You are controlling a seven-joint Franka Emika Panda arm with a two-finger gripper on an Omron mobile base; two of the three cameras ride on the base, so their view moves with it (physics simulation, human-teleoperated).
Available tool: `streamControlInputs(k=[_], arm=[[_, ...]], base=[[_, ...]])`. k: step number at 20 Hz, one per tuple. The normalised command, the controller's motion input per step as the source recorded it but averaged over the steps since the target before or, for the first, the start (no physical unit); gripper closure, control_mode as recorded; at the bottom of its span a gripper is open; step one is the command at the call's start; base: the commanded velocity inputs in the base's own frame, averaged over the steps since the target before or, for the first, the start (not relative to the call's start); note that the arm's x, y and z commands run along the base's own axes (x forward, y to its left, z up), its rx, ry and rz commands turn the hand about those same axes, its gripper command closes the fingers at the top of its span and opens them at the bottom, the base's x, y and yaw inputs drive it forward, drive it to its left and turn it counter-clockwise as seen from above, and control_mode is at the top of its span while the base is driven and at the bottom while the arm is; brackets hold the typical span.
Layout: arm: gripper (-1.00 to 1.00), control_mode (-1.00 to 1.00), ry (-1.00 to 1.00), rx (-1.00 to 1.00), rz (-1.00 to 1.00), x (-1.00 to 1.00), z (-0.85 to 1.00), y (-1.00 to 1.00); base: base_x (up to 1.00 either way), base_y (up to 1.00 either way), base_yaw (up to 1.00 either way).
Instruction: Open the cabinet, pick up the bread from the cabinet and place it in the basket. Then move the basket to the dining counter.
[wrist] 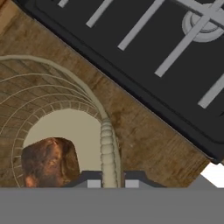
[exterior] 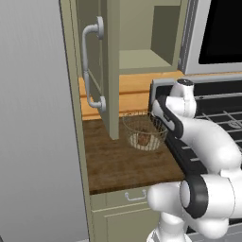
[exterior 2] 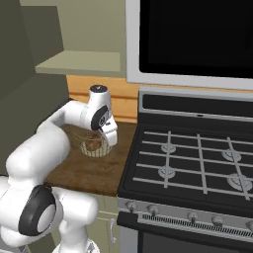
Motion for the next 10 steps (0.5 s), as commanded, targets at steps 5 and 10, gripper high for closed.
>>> streamControlInputs(k=[5, 10], arm=[[1.0, -1.0, 0.0, 0.0, 0.0, -0.47, 0.73, 0.17], [1.0, -1.0, -0.02, 0.0, 0.0, -0.55, 0.4, 0.24]], base=[[0.0, 0.0, 0.0], [0.0, 0.0, 0.0]])
